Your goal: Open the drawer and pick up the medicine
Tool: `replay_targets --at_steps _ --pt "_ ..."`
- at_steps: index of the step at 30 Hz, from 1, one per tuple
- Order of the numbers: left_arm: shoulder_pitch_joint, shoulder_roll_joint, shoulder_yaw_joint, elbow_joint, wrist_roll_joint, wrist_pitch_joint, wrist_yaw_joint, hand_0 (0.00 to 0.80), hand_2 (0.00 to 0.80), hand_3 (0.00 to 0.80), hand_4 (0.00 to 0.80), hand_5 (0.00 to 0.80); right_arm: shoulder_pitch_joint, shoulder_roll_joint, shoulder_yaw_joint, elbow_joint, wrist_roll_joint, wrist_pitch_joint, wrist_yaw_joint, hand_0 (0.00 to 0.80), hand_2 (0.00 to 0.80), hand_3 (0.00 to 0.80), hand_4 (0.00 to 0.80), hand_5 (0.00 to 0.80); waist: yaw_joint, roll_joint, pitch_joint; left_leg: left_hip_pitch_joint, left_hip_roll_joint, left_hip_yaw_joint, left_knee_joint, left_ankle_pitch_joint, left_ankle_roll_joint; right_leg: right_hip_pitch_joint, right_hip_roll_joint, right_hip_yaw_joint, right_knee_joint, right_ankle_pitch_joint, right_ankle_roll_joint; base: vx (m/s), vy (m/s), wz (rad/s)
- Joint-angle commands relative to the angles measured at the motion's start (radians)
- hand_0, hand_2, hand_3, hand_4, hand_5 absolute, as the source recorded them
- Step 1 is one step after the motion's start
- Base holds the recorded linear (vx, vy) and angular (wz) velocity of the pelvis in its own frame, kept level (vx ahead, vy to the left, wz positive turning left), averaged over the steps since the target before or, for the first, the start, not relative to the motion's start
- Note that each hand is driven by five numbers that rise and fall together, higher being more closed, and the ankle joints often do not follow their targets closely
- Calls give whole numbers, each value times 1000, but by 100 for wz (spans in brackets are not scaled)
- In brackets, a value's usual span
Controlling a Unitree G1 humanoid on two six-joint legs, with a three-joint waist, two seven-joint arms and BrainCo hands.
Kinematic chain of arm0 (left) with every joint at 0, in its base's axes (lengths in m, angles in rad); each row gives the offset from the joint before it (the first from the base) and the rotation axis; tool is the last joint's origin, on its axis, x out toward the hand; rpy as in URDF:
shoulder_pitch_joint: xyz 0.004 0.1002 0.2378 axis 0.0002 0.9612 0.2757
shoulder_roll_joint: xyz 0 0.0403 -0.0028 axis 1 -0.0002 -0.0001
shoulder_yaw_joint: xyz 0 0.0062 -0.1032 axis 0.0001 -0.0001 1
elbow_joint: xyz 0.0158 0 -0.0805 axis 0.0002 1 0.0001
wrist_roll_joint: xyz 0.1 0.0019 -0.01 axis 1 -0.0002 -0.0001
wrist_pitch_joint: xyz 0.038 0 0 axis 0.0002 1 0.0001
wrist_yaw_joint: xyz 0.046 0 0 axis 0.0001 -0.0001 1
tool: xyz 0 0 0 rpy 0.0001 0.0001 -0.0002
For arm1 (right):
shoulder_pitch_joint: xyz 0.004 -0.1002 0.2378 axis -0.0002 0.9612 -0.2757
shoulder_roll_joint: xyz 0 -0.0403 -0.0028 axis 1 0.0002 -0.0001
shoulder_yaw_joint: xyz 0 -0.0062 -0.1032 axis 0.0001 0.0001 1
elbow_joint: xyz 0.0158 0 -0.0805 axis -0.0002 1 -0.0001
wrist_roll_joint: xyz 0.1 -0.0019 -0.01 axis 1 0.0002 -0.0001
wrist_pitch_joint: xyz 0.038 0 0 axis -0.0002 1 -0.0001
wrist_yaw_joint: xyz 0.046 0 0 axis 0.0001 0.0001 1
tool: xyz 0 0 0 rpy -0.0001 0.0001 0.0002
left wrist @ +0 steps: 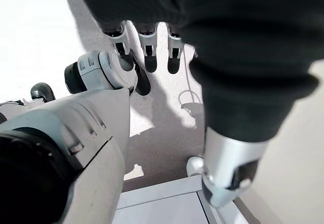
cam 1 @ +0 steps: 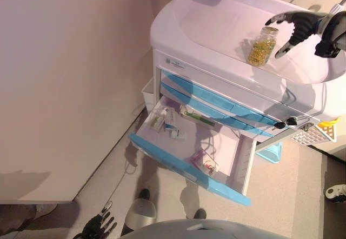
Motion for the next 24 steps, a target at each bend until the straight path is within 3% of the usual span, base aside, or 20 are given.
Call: replay_targets --at_steps 1,16,21,24 --pt "32 62 -27 -11 15 -17 -20 0 0 0 0 0 -192 -86 115 -17 59 14 -90 0 0 0 0 0 13 -14 -38 -11 18 6 13 3 30 -20 -50 19 137 -8 30 0 0 0" --pt "38 87 -88 -50 173 -84 -35 0 0 0 0 0 -337 -204 145 -176 168 51 -271 0 0 0 0 0 -49 -14 -60 -6 25 55 18 -8 34 -37 -43 56 136 -6 34 0 -9 -6" --pt "40 105 -130 -93 311 -132 -28 0 0 0 0 0 -312 -271 86 -252 219 57 -349 0 0 0 0 0 -82 -8 -68 -5 27 75 24 -15 35 -49 -36 80 137 -9 33 -12 -25 -12" --pt "35 120 -179 -127 440 -163 -3 0 0 0 0 0 -236 -304 -8 -304 246 68 -392 0 0 0 0 0 -103 2 -68 -5 30 89 28 -19 35 -55 -32 91 140 -12 32 -24 -13 -17"
